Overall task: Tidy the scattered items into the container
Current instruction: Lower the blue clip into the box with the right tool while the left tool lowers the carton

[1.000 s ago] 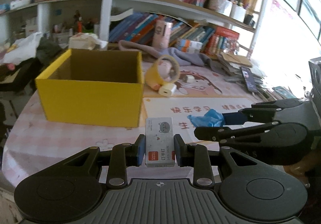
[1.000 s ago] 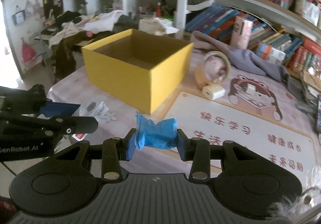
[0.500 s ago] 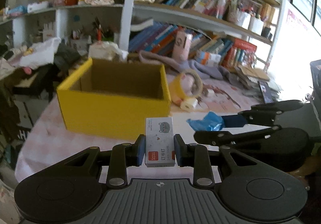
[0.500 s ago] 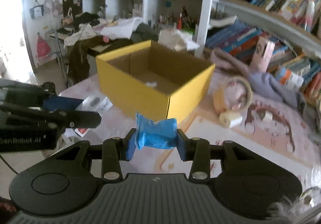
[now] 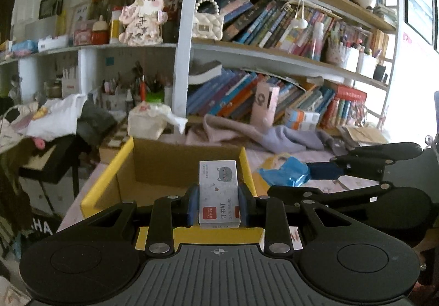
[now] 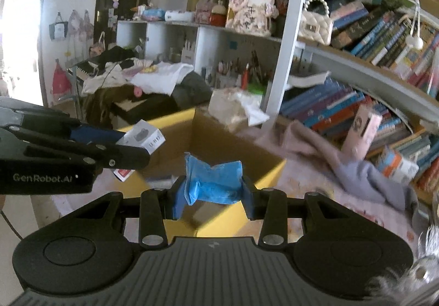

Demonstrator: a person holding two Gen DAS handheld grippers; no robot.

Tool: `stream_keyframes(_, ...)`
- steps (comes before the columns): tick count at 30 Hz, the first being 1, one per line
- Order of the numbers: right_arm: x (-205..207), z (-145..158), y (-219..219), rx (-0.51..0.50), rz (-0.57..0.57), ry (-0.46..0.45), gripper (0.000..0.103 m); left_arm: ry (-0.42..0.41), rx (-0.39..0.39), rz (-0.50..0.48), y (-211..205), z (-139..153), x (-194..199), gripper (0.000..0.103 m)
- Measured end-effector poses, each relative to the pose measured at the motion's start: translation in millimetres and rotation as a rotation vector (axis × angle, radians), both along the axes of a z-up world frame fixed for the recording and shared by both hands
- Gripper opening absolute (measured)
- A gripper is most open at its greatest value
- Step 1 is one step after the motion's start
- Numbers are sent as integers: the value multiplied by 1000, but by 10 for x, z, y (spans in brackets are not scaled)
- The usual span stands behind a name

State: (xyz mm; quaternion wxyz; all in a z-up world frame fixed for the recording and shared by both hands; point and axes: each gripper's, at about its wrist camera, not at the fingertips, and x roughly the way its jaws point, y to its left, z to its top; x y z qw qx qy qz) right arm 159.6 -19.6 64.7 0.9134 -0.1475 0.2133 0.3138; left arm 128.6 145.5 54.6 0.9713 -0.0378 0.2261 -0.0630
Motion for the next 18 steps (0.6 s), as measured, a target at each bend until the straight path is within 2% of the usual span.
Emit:
stream_keyframes(9,615,-94,268,-34,48,8,38,27,24,44,101,-85,525,28)
stream_keyframes(18,1138,-415,556,-117,101,81,38,144,34,86,243,-408,972,28)
